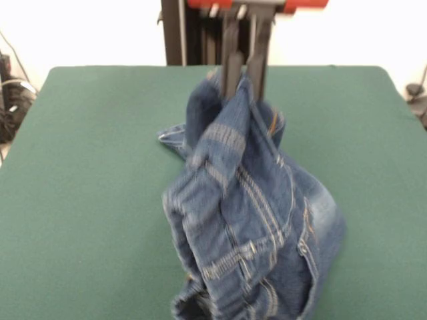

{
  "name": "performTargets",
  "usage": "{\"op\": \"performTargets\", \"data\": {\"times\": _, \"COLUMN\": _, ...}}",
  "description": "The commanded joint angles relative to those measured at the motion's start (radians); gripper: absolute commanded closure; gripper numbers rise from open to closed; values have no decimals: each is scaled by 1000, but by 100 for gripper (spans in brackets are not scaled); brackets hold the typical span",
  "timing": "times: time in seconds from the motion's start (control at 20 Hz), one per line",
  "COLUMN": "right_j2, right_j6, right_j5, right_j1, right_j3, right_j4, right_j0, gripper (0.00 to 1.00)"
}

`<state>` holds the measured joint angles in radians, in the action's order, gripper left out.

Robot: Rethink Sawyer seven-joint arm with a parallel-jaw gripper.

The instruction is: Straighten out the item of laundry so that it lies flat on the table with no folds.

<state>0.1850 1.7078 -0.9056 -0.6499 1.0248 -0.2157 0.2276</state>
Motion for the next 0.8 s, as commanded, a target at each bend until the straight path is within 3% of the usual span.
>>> {"op": "performTargets", "data": {"times": 0.05, "right_j2": -26, "right_j6": 69, "right_j5": 25, "right_j1": -175, "right_j3": 283, "right_j4": 17, "right_j0": -27, "gripper": 100}}
{"op": "performTargets", "data": {"times": 0.4, "right_j2": -105, "right_j6": 286, "right_j5": 132, "right_j1": -254, "right_j3": 479, "right_j4": 34, "right_j0": -98, "gripper": 100}}
{"op": "performTargets", "data": {"times": 0.8, "right_j2": -230, "right_j6": 466, "right_j5": 179, "right_j1": -241, "right_j3": 521, "right_j4": 65, "right_j0": -241, "gripper": 100}}
